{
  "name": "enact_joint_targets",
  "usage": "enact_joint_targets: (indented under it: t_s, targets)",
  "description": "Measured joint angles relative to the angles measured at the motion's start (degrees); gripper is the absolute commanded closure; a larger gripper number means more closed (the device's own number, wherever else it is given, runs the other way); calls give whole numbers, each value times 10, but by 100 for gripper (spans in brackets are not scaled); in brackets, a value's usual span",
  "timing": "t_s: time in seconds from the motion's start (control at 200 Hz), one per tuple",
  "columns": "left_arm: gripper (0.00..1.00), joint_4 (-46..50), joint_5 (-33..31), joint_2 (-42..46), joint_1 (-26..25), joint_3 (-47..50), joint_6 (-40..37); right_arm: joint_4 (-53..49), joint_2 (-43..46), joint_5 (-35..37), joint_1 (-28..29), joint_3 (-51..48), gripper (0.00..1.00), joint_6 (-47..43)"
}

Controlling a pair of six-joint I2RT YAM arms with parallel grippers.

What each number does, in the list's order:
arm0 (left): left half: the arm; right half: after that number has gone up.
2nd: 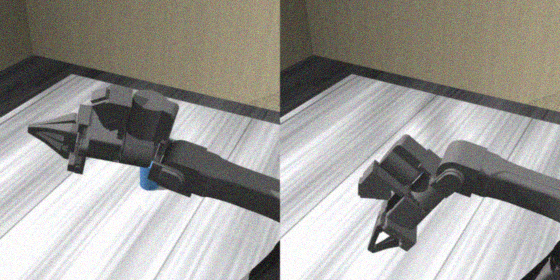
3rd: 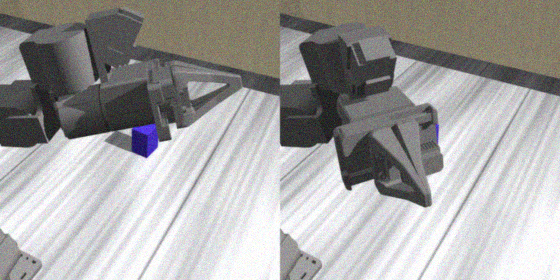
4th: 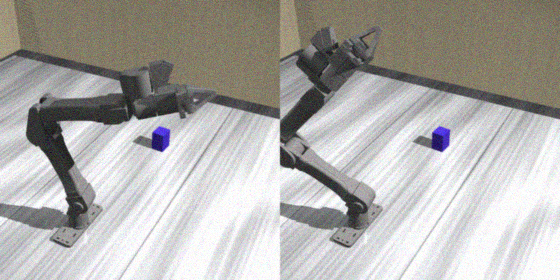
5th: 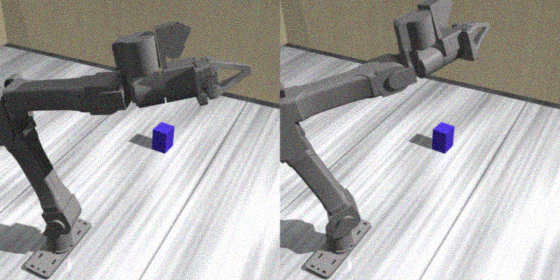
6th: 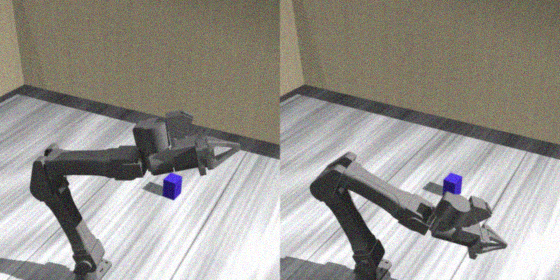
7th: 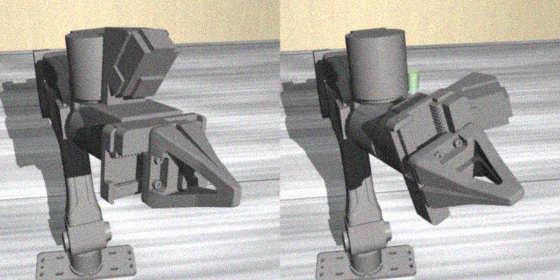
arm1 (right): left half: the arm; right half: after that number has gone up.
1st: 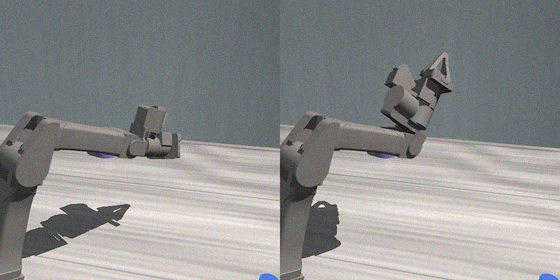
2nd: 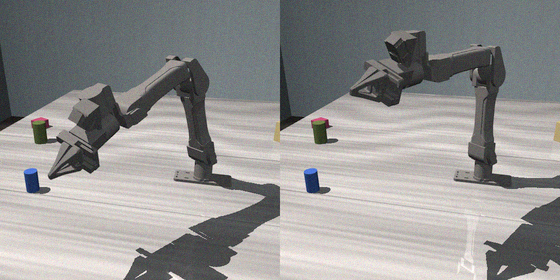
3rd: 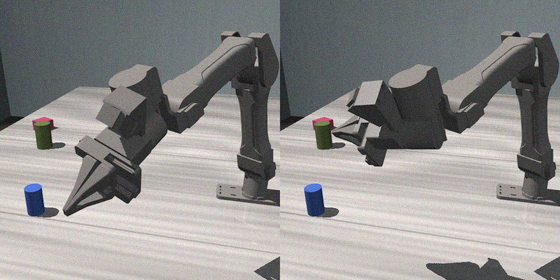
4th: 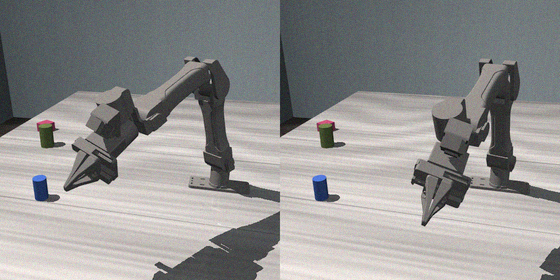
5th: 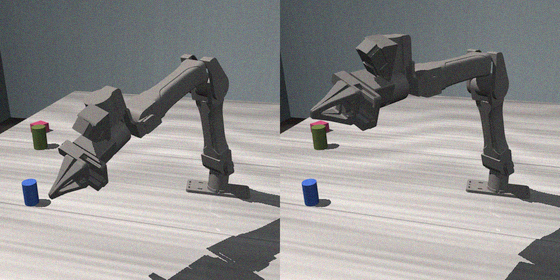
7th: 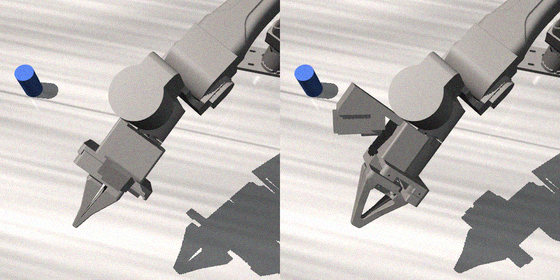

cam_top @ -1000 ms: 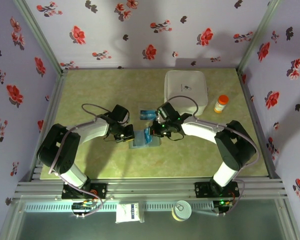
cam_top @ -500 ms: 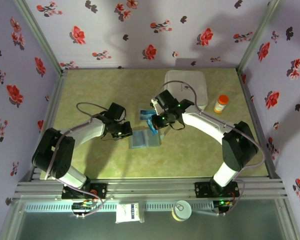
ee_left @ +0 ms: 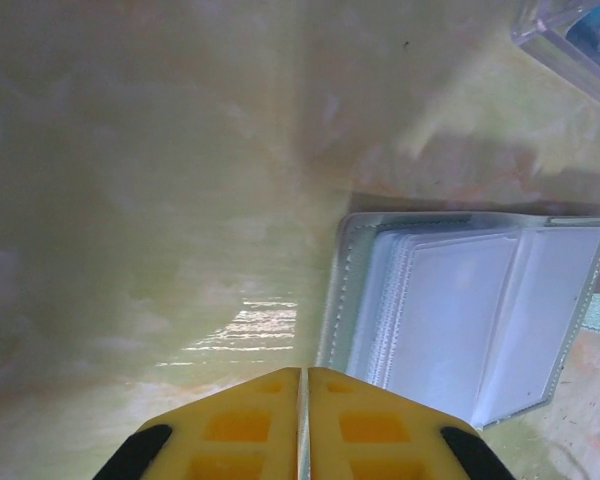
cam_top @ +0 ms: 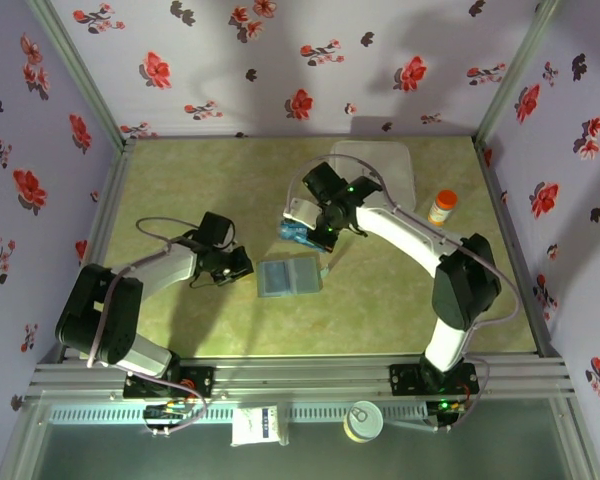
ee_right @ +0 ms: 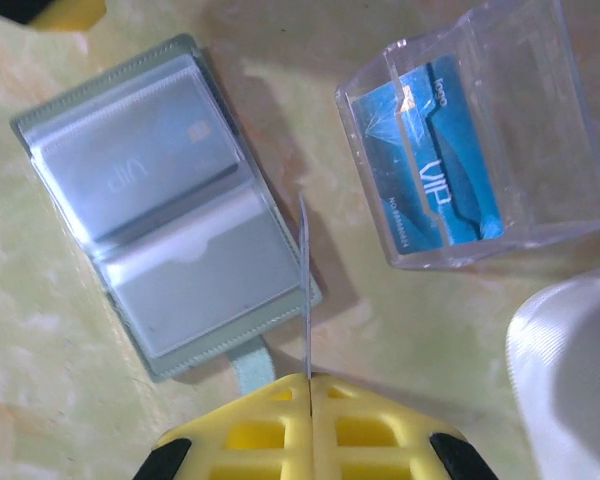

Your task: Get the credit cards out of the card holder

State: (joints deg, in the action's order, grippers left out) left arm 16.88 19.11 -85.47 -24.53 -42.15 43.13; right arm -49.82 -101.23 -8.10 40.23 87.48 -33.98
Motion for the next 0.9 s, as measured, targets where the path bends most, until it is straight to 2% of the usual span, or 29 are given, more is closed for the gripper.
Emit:
enact_joint_targets:
  t_s: [0.3, 0.655, 0.9]
  targets:
    - [90, -13, 17, -2, 4, 2, 0, -61, -121, -2, -24, 169, 100, -121]
    - [91, -23, 26, -27, 5, 2, 0, -153, -262, -23, -35, 355, 100, -169]
    - [91, -23, 26, -37, 4, 2, 0, -183, -309, -26, -41, 407, 100, -182]
